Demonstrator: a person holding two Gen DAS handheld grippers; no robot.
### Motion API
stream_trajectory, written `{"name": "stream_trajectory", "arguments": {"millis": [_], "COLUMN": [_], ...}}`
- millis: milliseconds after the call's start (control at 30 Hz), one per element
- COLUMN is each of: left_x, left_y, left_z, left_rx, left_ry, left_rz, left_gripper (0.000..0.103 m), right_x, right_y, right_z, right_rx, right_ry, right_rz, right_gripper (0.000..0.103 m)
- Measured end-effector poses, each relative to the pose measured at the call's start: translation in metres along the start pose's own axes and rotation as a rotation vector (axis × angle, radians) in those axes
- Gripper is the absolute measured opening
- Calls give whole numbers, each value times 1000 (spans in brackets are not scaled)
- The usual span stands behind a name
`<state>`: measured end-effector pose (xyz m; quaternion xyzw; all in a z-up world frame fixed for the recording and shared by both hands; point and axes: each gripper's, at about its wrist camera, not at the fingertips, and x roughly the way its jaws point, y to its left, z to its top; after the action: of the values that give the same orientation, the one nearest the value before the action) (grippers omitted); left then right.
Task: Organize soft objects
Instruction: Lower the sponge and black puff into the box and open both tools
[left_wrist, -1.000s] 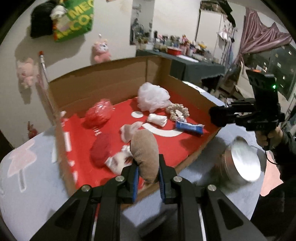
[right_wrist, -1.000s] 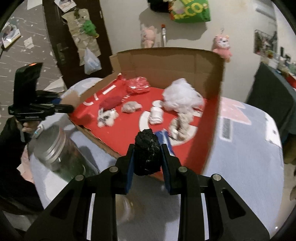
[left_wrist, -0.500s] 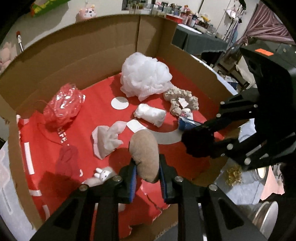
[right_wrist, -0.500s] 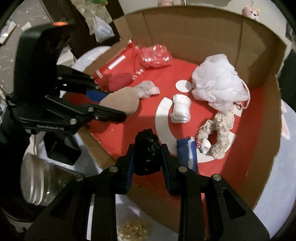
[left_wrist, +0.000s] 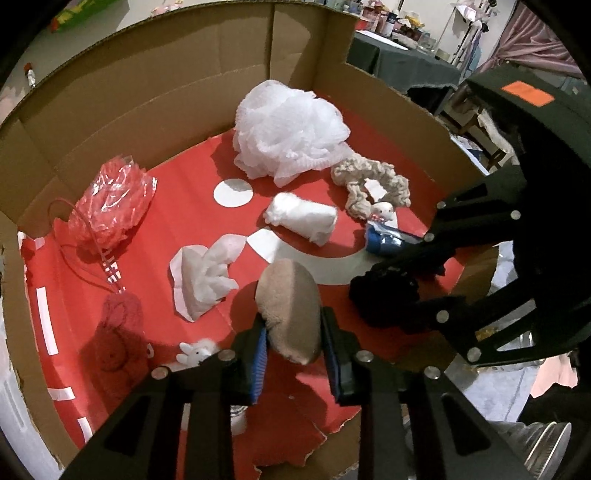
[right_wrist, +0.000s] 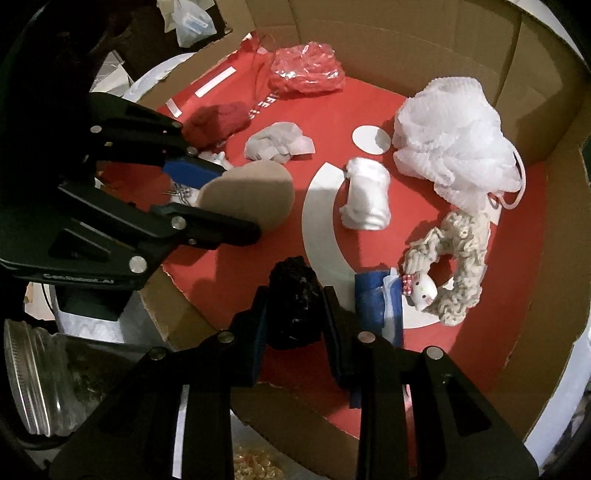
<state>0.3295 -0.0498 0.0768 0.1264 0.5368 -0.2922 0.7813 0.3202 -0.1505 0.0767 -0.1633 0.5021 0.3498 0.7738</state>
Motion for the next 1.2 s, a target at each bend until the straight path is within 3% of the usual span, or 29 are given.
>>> {"name": "stream_trajectory", "arguments": {"millis": [633, 667, 700, 733, 867, 1100, 1200], "left_x": [14, 14, 11, 10, 5, -16, -25], "left_y": [3, 4, 2, 3, 4, 4, 4], "left_z": [4, 4, 3, 3, 1, -8, -13], "left_rx": [-11, -13, -14, -17, -22, -48, -68], "left_ry": [5, 4, 2, 0, -12, -68, -84], "left_rz": [15, 16, 16, 16, 12, 21, 34], "left_gripper": [45, 46, 47, 47, 48, 64, 67], "right_x": [8, 5, 4, 5, 5, 0, -11], "right_y": [10, 11, 11, 13, 18, 23, 21], "right_z": [7, 5, 4, 3, 4, 6, 3], "right_rx": [-39, -42, -44, -45, -61, -47, -24], "right_ry": [2, 2, -1, -8, -26, -47, -69], "right_rz": [-54, -55, -59, -60, -75, -89, -108], "right_gripper": [31, 37, 56, 61, 63, 63, 63]}}
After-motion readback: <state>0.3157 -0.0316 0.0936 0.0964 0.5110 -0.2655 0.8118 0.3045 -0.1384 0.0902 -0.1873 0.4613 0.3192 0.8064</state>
